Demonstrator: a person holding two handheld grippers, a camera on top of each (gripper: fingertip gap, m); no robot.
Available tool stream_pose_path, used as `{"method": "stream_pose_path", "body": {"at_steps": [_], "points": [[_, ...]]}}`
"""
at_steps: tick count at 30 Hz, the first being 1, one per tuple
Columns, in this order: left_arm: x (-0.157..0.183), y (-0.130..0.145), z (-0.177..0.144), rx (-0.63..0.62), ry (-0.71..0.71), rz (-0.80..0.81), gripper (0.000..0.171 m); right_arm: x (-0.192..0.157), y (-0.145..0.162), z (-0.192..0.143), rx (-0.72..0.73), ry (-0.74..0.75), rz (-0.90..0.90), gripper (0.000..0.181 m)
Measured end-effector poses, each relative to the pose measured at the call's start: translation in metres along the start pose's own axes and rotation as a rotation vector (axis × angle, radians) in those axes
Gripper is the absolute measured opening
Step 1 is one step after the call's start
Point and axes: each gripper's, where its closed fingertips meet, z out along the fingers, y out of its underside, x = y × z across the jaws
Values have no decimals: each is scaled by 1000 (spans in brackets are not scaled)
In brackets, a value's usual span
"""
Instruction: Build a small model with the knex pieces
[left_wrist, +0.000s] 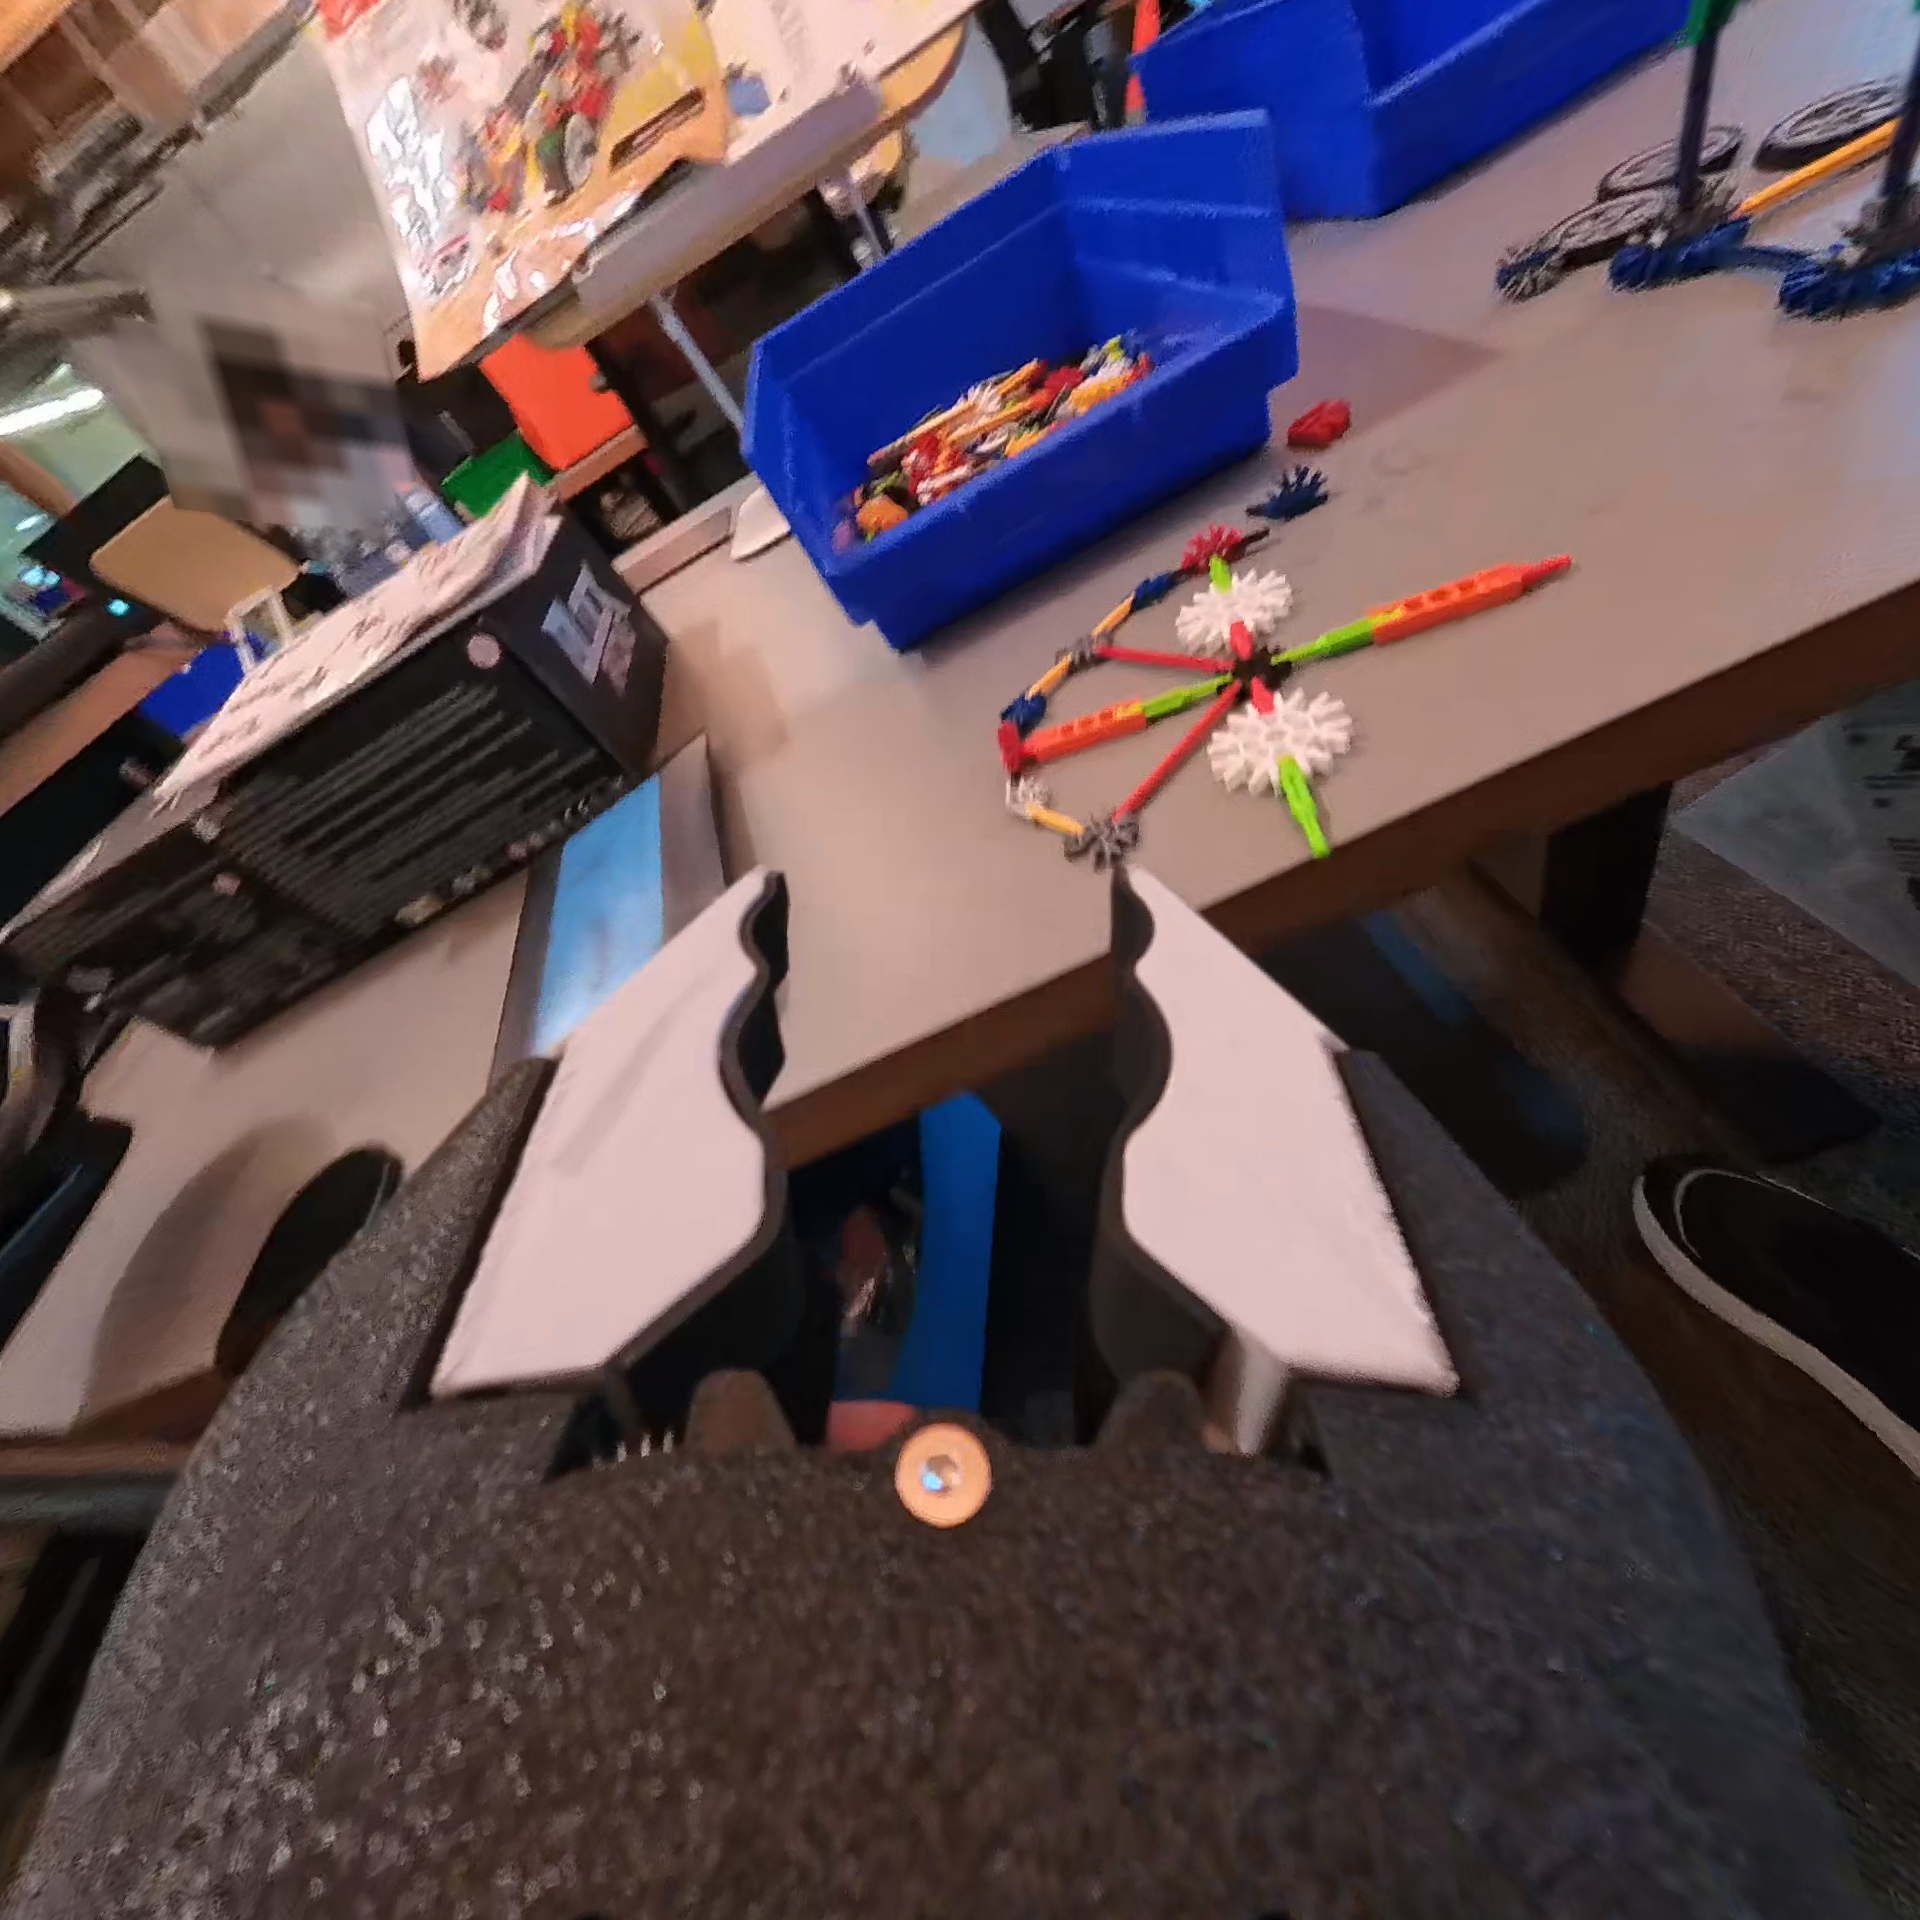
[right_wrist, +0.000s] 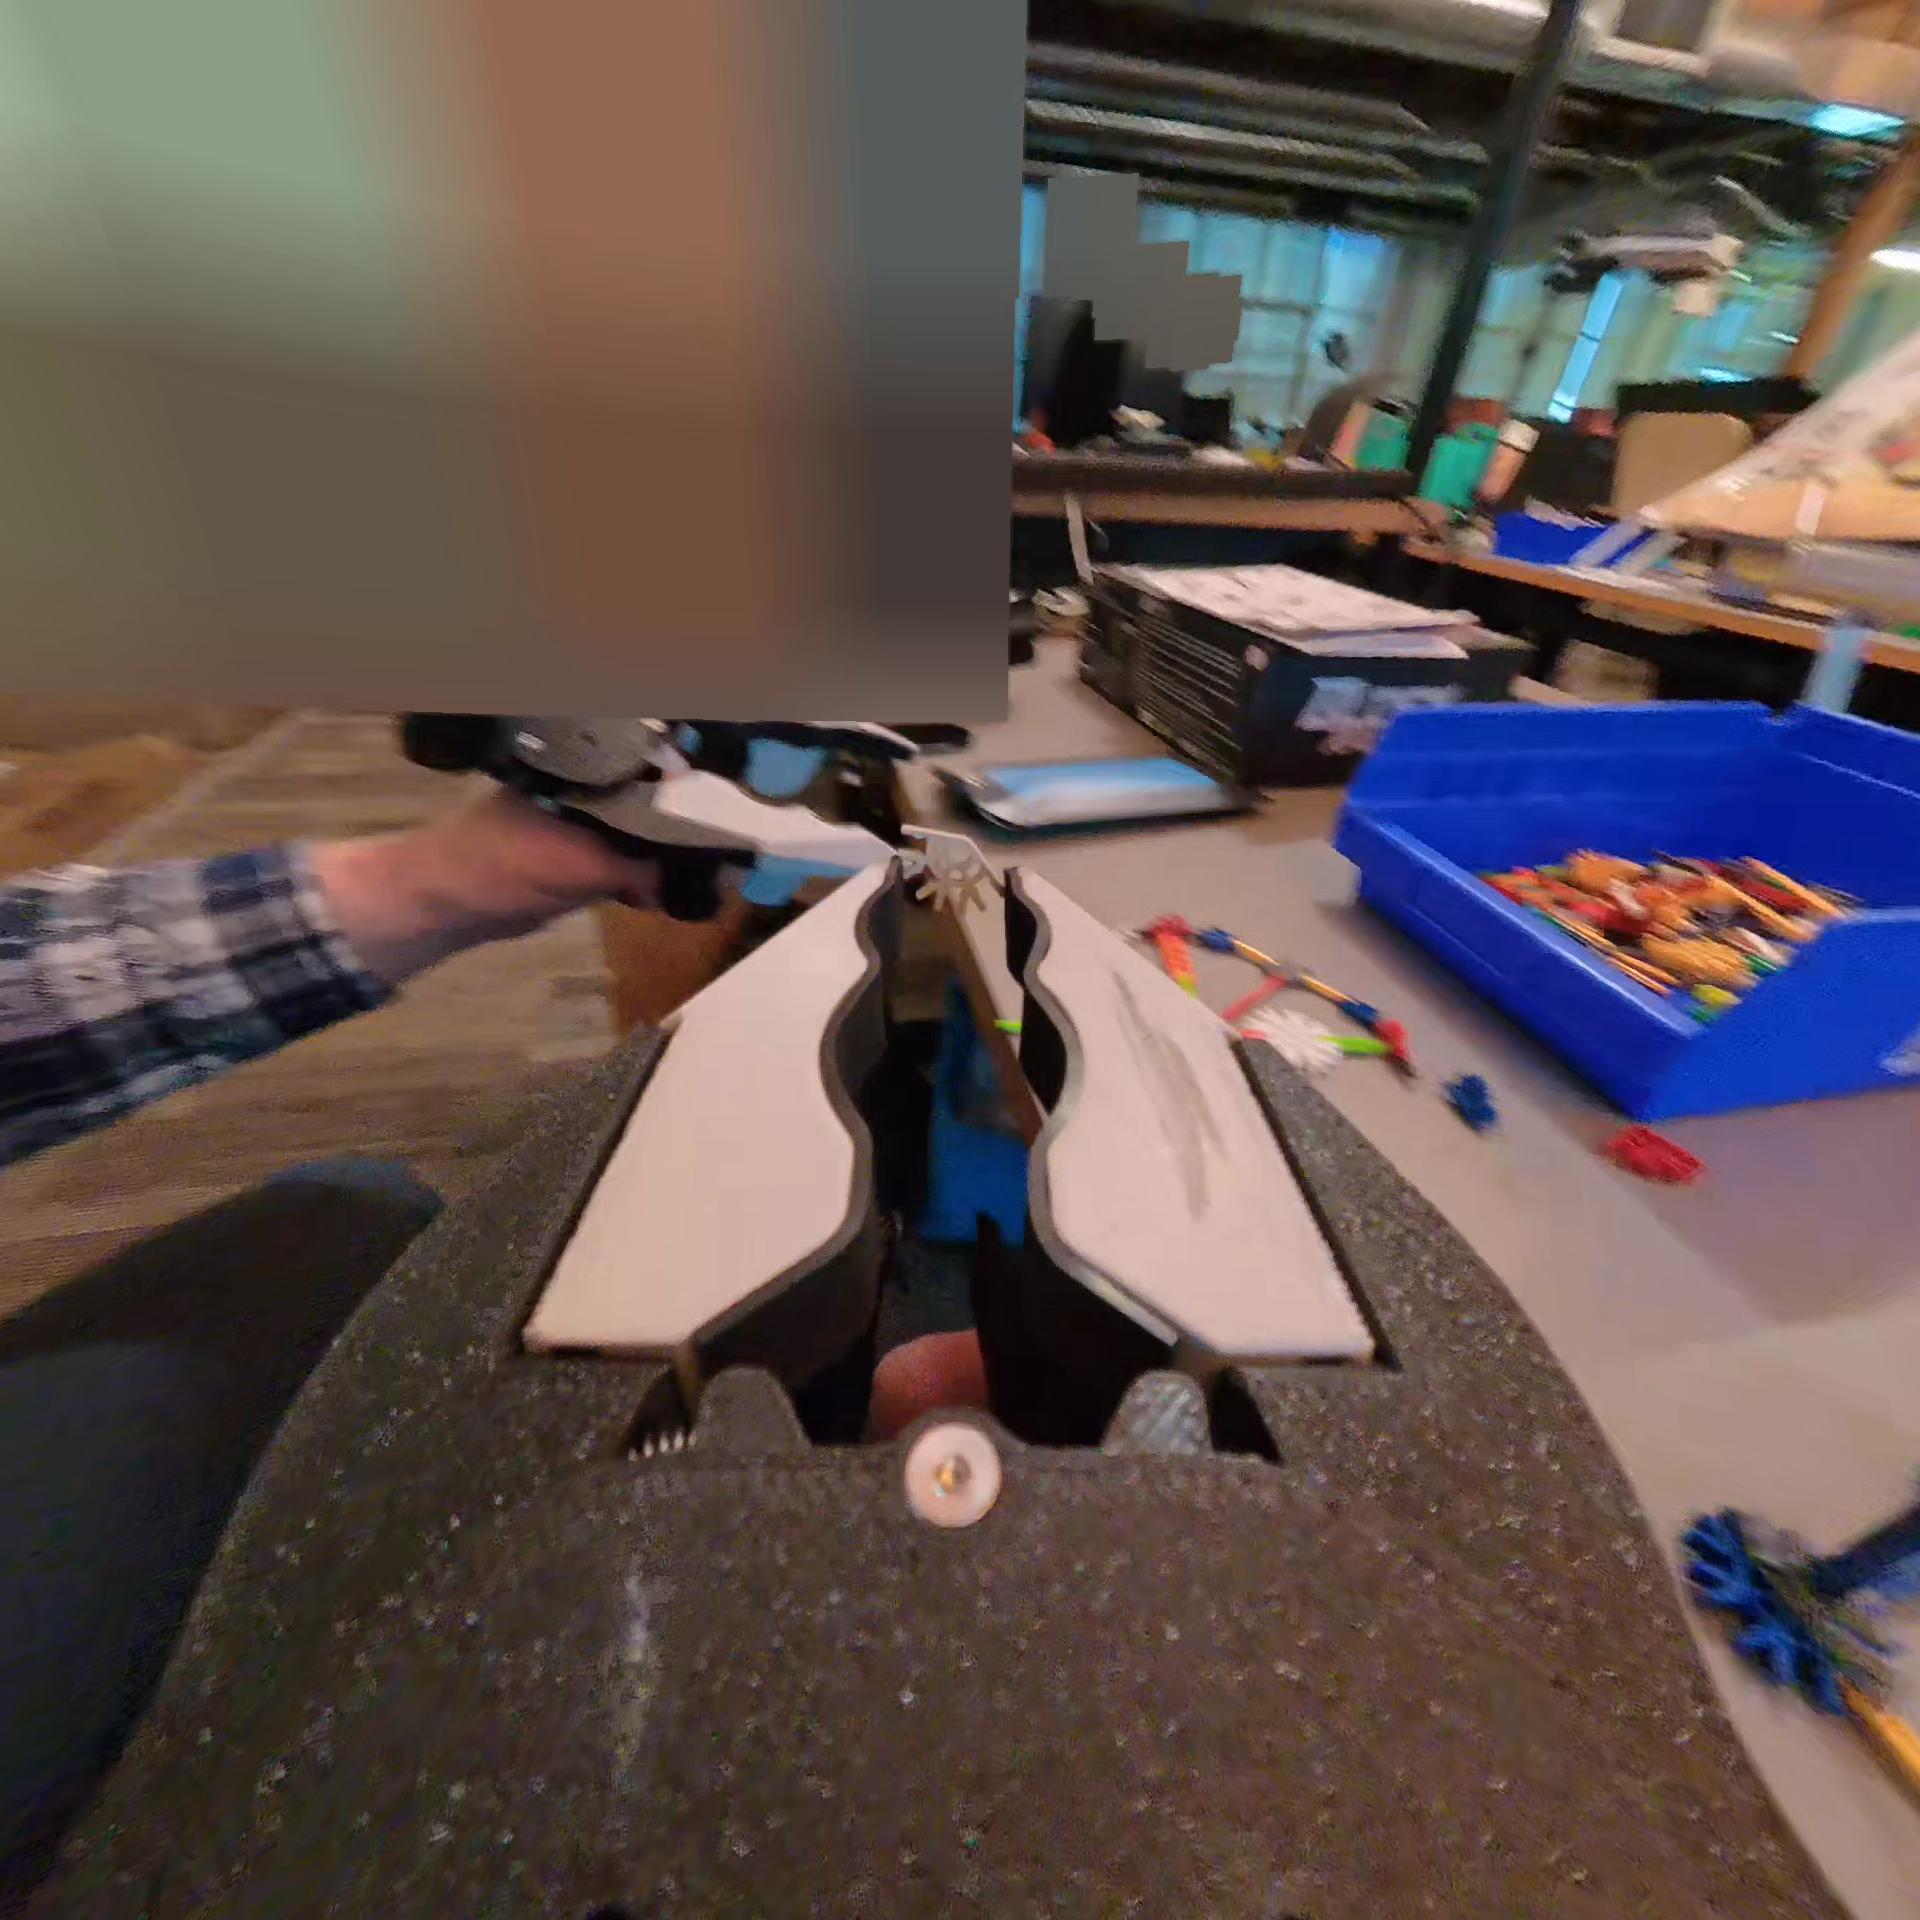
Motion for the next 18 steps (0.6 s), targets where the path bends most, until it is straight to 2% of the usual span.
{"method": "stream_pose_path", "body": {"at_steps": [7,12,18], "points": [[6,-28,50,8,205,118,61,85,36,43,-166,278,32,19],[17,-39,88,-55,405,161,68,132,56,67,-230,364,78,18],[14,-45,139,-141,636,230,72,164,75,82,-250,424,140,18]]}}
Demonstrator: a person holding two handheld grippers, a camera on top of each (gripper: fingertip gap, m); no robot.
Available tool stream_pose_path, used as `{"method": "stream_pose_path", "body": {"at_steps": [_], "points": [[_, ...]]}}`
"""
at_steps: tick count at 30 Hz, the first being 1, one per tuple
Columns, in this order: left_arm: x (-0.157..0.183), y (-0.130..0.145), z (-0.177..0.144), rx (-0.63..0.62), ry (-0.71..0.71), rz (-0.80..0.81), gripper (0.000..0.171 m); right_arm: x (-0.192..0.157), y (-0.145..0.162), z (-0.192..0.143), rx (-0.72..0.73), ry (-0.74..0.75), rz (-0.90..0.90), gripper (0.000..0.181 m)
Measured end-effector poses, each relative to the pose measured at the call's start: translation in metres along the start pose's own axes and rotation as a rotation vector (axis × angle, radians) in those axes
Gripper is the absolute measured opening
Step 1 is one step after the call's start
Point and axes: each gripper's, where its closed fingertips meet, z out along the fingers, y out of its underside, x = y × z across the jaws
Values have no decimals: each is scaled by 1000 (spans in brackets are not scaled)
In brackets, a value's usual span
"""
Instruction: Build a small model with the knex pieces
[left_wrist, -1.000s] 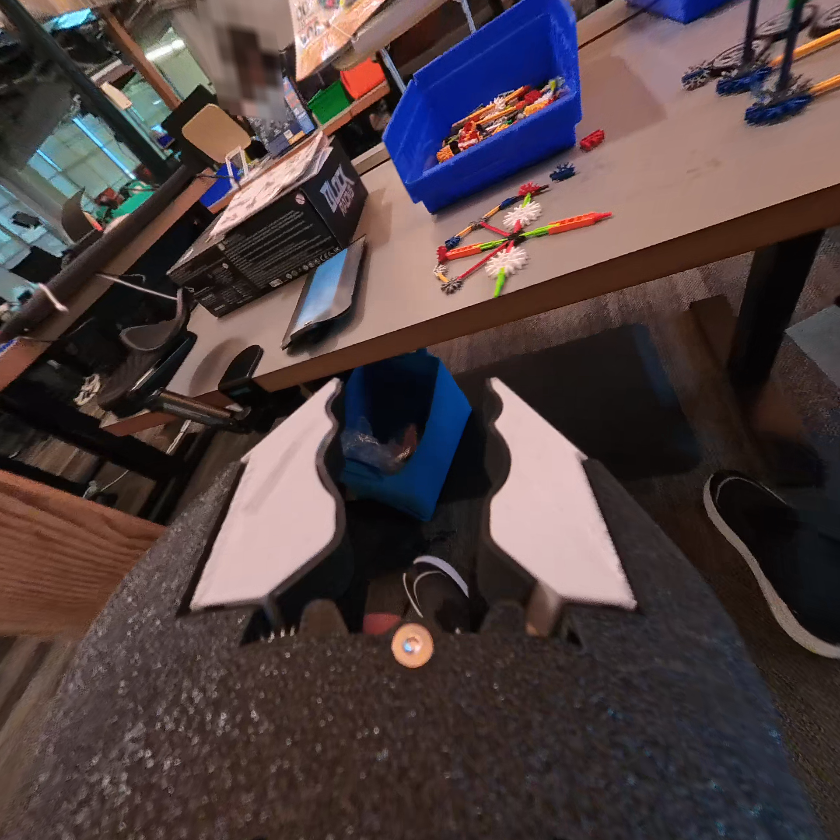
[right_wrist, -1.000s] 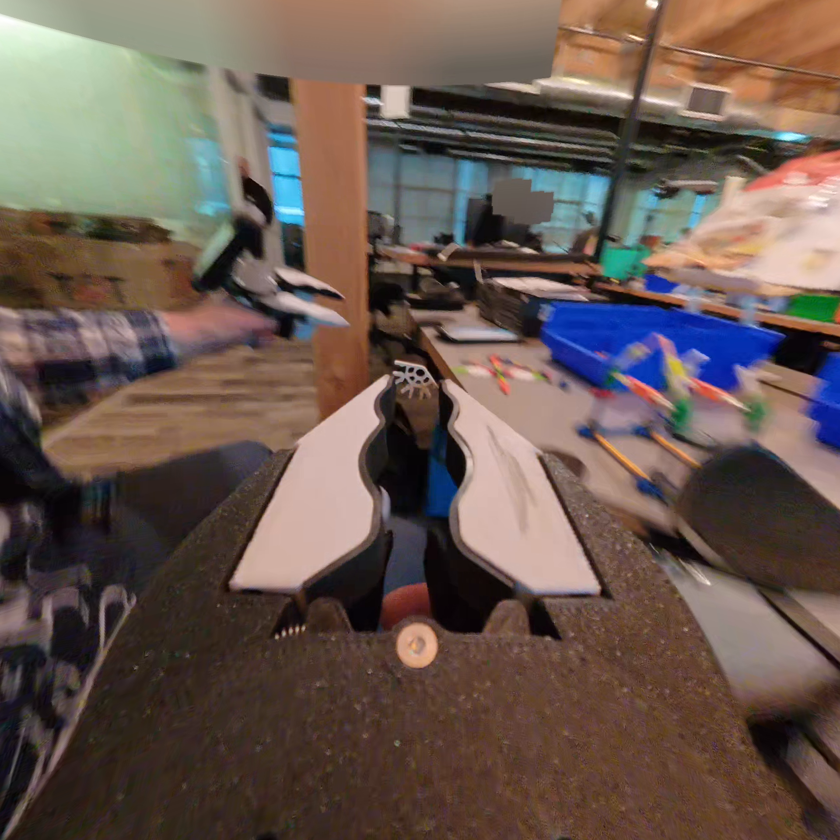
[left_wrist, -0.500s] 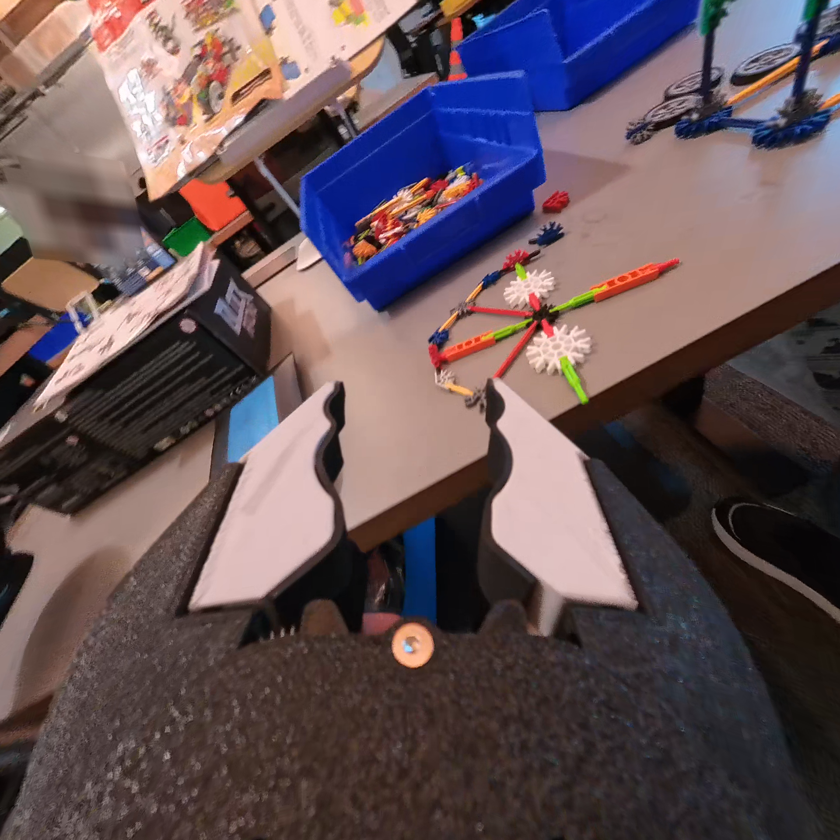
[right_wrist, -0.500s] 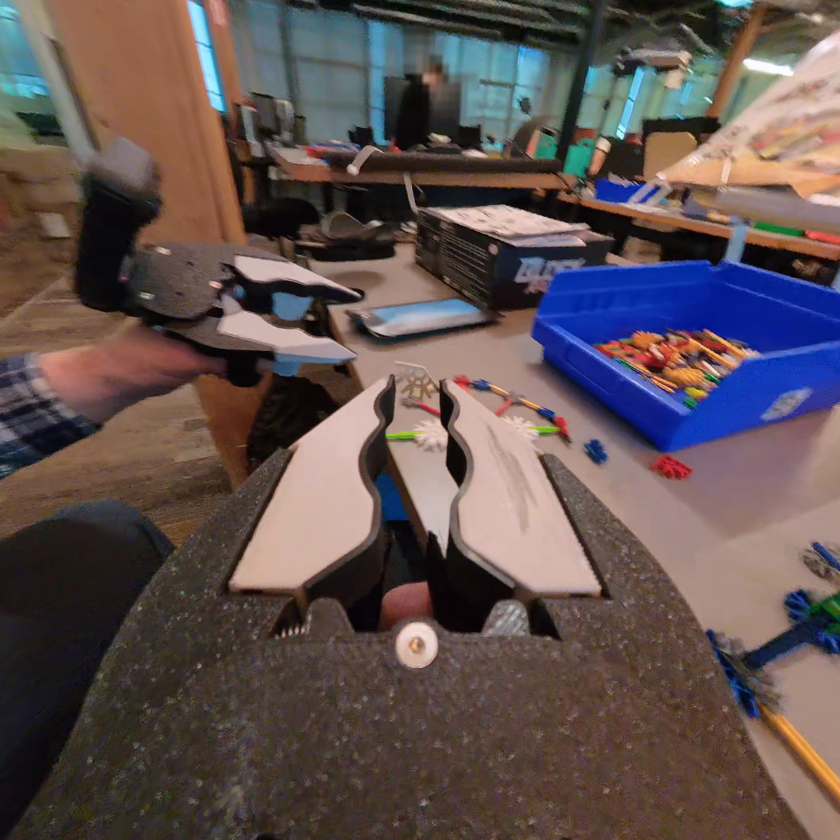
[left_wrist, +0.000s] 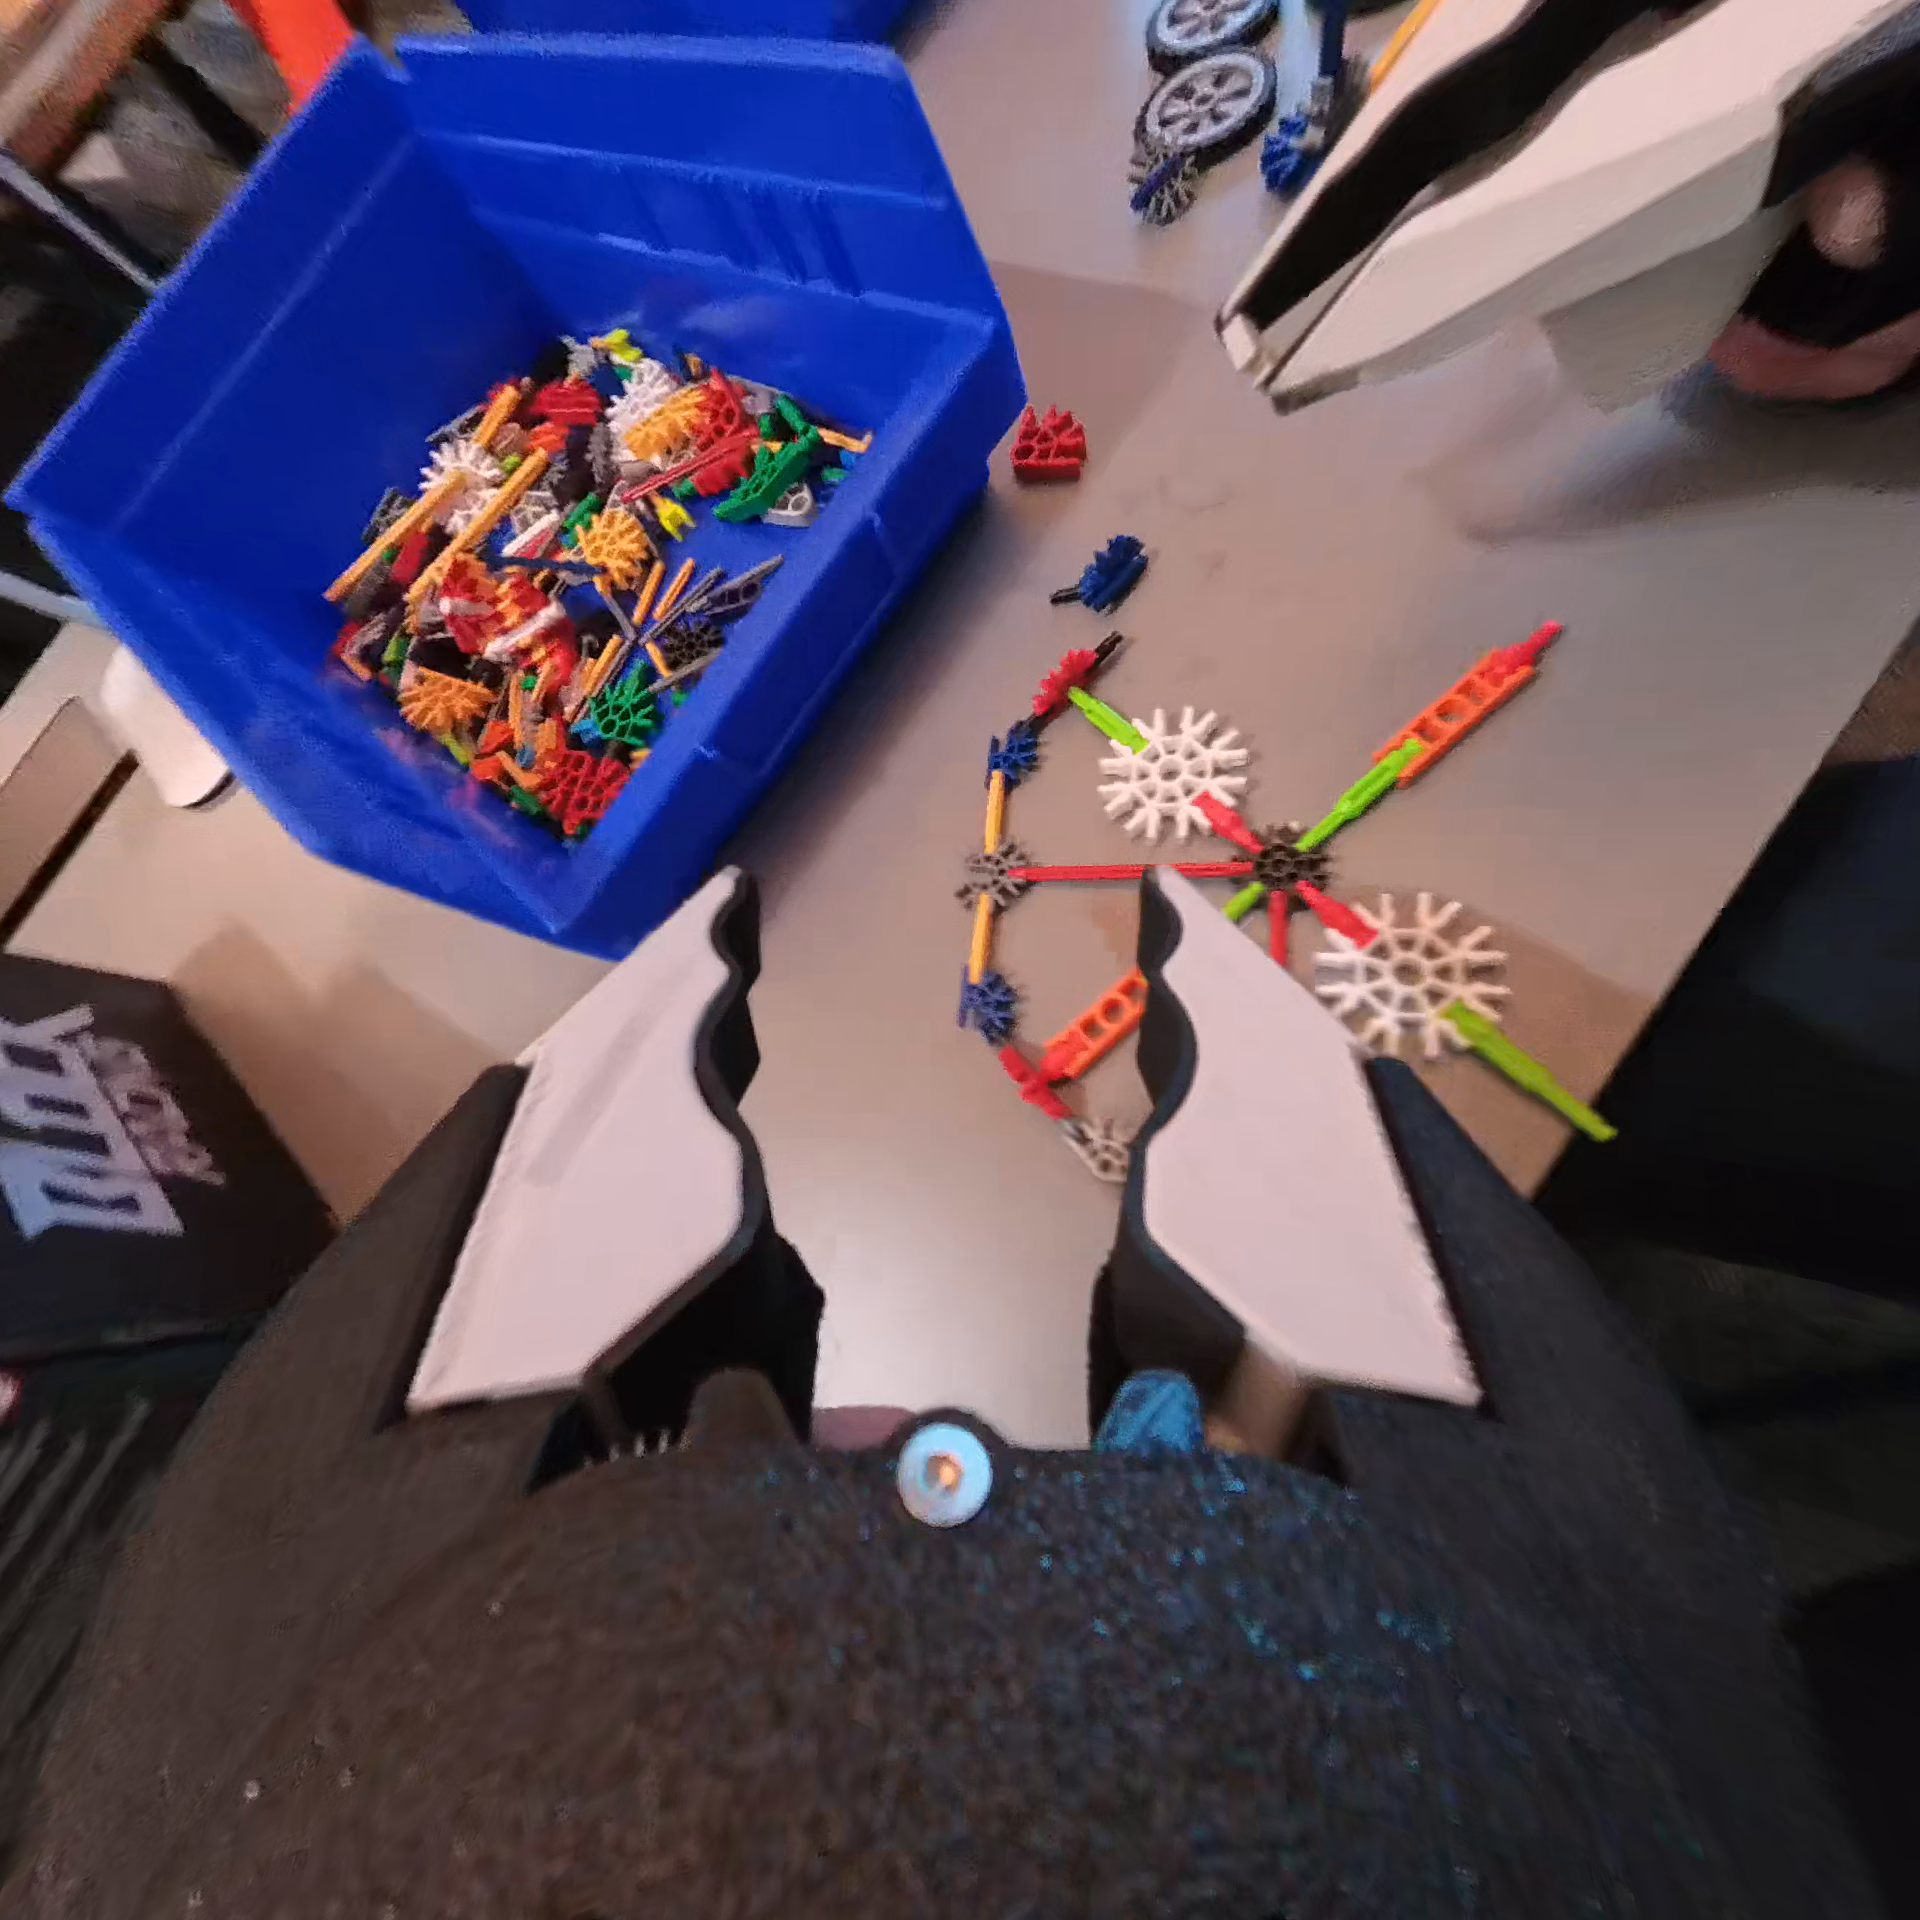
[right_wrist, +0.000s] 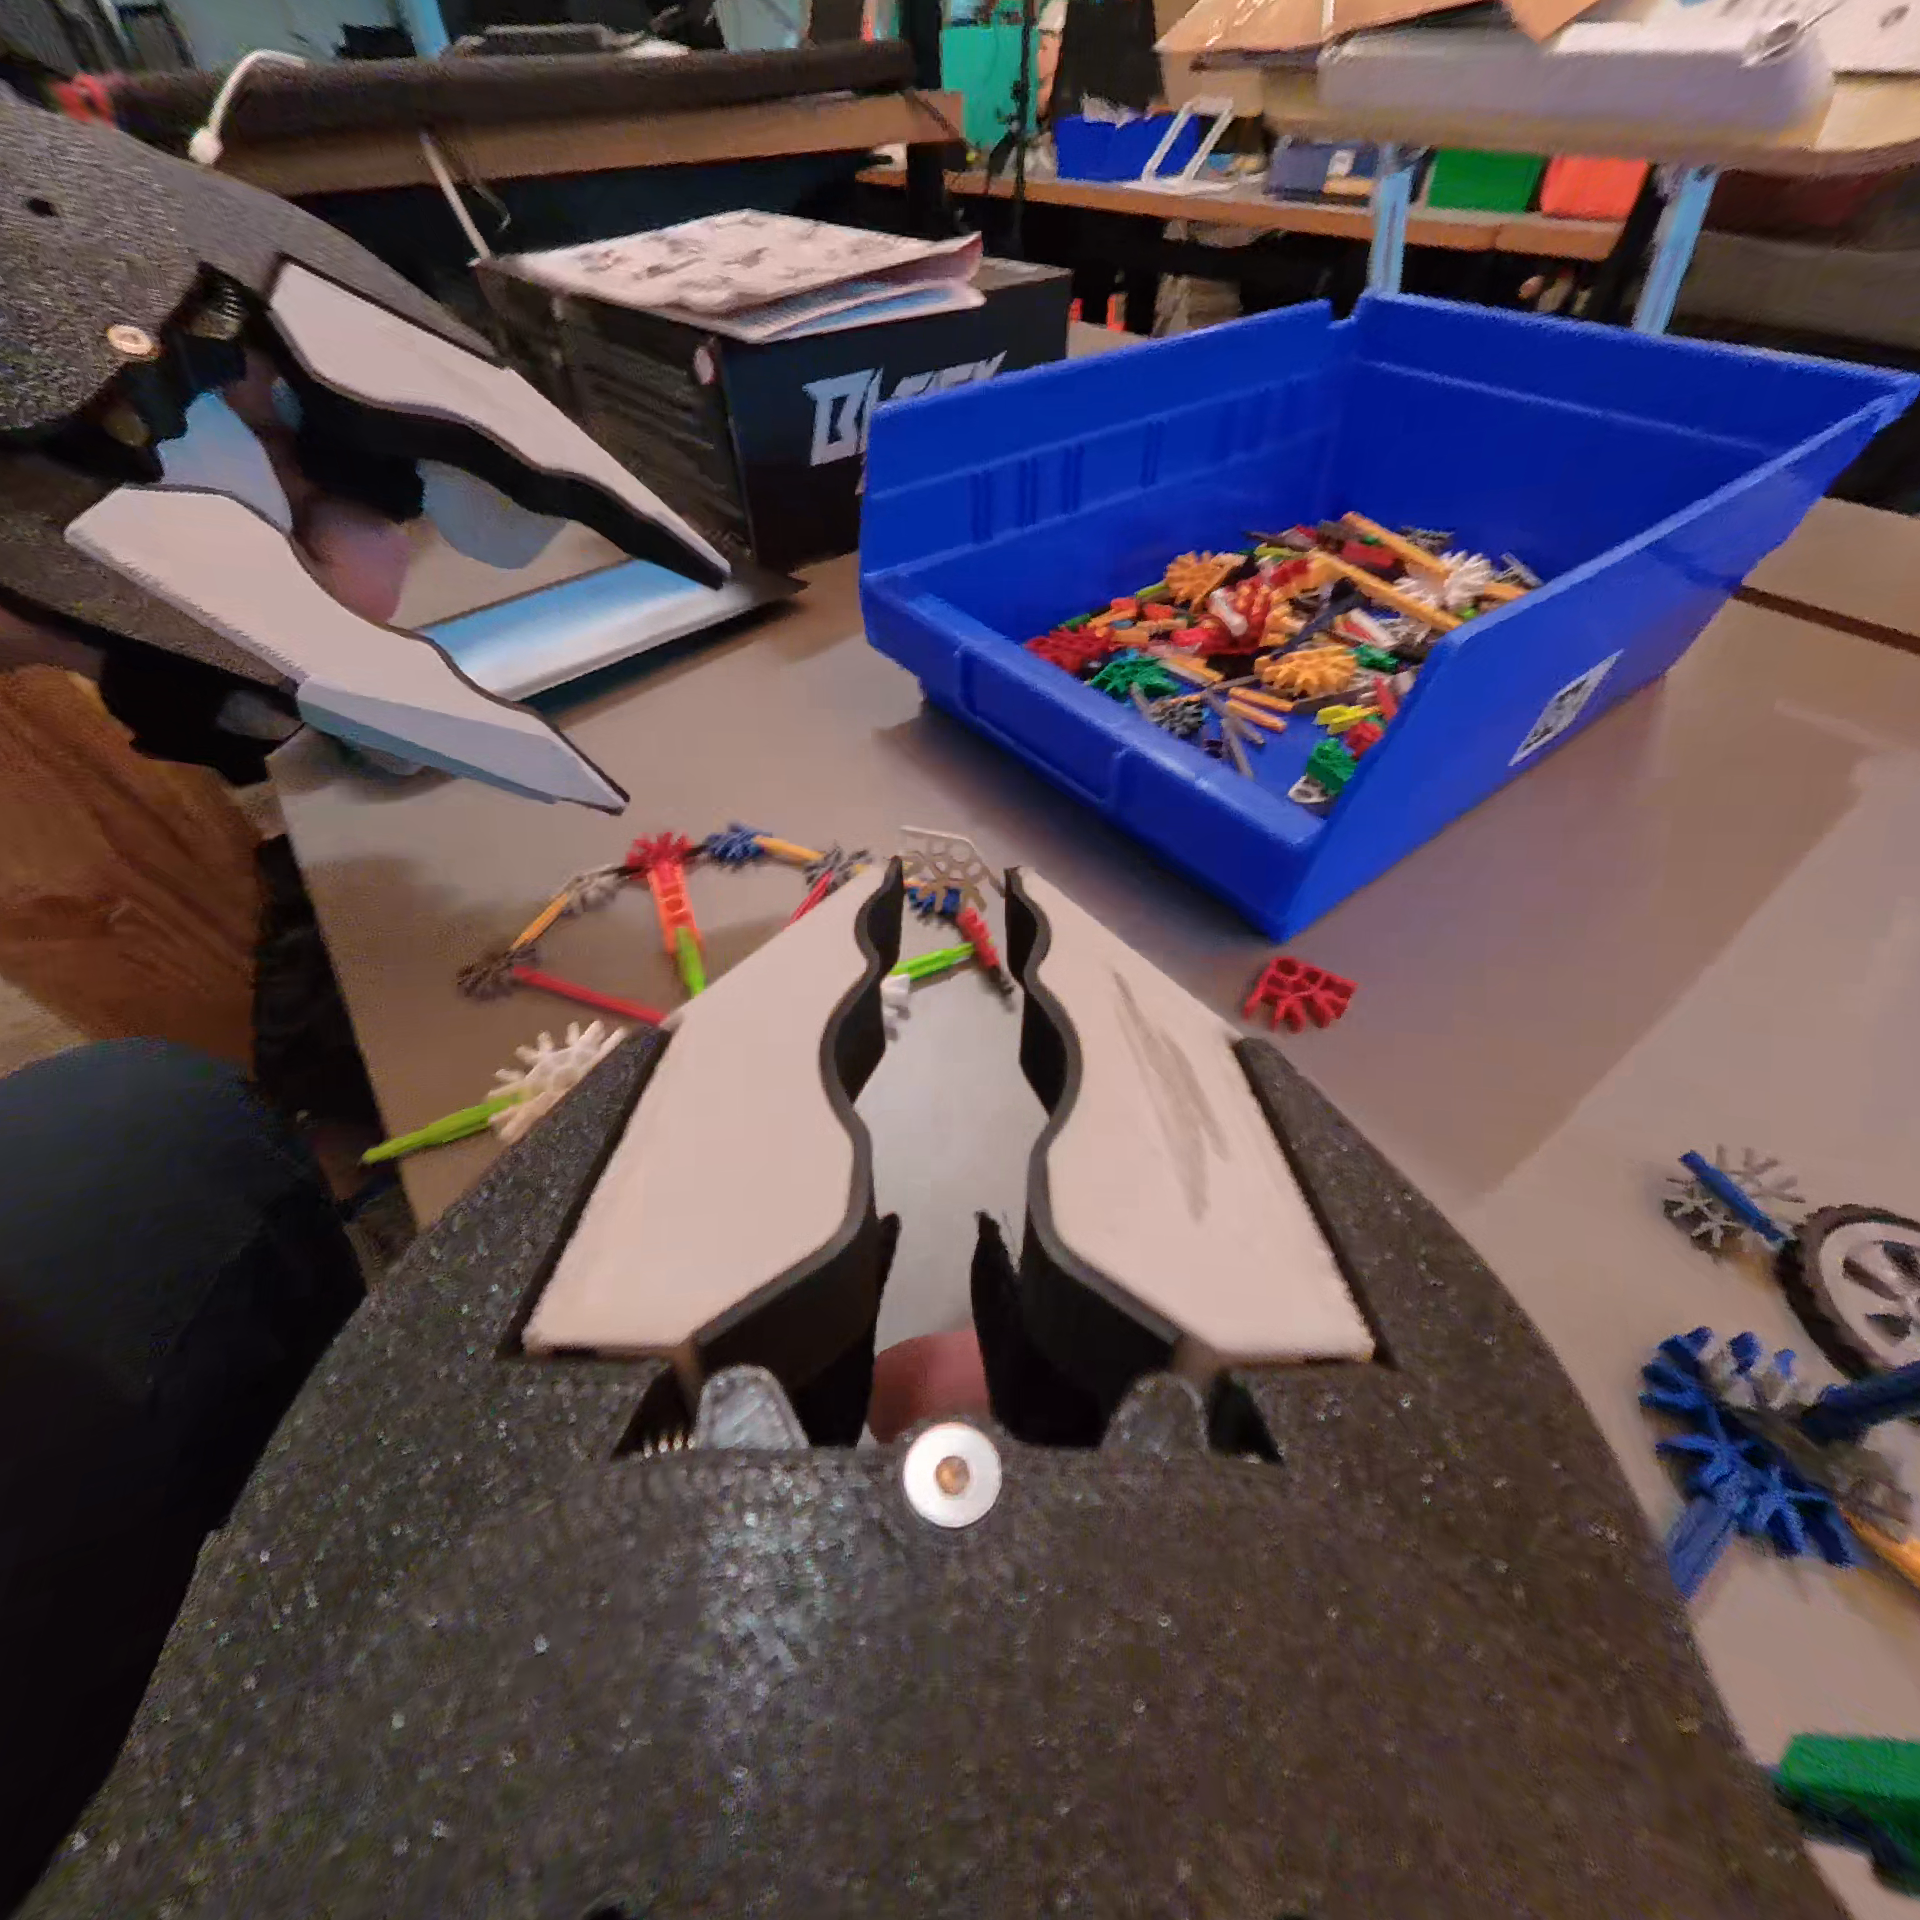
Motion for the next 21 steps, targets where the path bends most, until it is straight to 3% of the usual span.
{"method": "stream_pose_path", "body": {"at_steps": [7,13,21], "points": [[-27,-4,28,-63,208,101,61,3,14,12,-106,7,17,18],[-30,-4,38,-157,331,176,54,10,36,10,-248,2,94,18],[-29,-2,31,-208,303,211,56,3,68,6,-450,31,-56,19]]}}
